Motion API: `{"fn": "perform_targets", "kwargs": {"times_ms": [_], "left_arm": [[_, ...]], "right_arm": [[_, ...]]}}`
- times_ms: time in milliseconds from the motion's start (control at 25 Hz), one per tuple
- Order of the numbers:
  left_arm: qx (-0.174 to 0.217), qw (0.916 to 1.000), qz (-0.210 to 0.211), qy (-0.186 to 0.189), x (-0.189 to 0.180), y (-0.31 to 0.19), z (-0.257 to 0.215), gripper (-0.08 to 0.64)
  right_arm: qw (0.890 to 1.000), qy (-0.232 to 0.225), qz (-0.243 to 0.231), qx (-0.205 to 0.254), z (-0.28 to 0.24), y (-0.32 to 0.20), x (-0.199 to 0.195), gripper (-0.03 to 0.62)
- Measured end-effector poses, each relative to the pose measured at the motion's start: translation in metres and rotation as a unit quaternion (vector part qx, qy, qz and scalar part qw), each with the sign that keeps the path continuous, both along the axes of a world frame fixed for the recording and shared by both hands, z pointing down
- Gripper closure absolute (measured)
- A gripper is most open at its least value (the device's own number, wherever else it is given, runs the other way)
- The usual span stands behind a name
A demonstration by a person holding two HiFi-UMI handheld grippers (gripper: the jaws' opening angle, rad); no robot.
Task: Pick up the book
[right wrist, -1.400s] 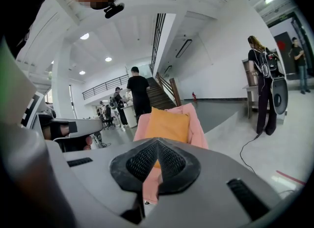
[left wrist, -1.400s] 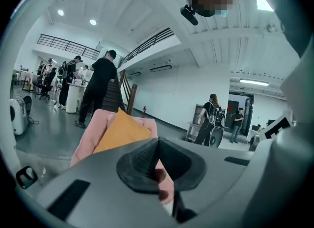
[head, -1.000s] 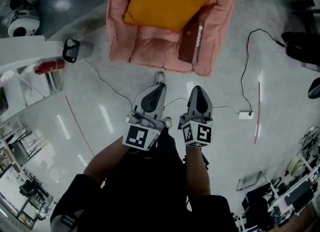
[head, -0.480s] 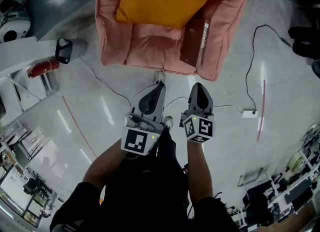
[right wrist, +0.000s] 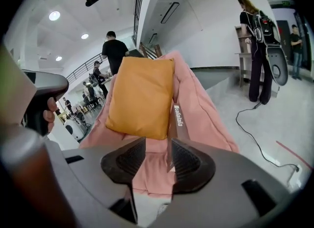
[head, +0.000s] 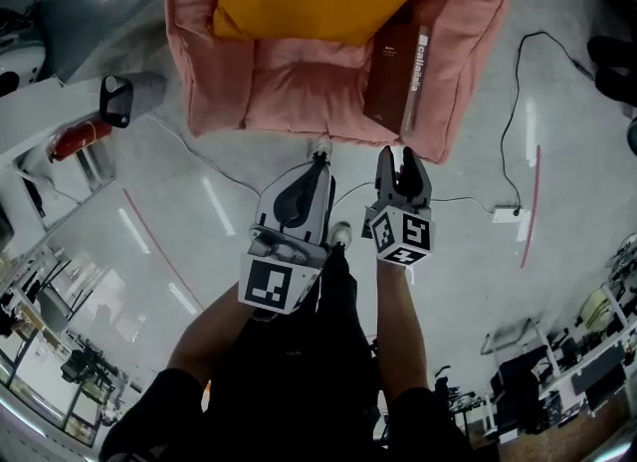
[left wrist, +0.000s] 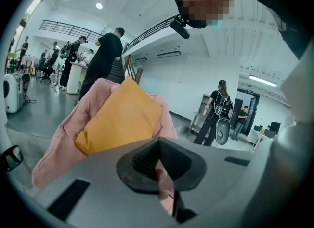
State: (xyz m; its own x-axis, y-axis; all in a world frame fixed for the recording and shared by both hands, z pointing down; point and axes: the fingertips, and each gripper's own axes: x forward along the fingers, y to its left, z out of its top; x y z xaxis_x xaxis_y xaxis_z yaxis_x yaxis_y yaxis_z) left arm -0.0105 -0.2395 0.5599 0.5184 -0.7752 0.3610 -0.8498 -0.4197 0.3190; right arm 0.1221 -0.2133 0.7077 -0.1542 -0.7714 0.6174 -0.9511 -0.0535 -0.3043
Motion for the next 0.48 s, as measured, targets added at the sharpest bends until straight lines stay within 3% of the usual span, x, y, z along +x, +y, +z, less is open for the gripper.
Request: {"fn": "perform_targets", "kwargs": {"times_ms": [480], "left_arm": [[-0.030, 0.9994, 0.016, 0.002, 0.009, -0.014, 0.043, 0.557]], "right_arm": [[0.999, 0.003, 0.024, -0.044, 0.060, -0.013, 0.017, 0.356]]}}
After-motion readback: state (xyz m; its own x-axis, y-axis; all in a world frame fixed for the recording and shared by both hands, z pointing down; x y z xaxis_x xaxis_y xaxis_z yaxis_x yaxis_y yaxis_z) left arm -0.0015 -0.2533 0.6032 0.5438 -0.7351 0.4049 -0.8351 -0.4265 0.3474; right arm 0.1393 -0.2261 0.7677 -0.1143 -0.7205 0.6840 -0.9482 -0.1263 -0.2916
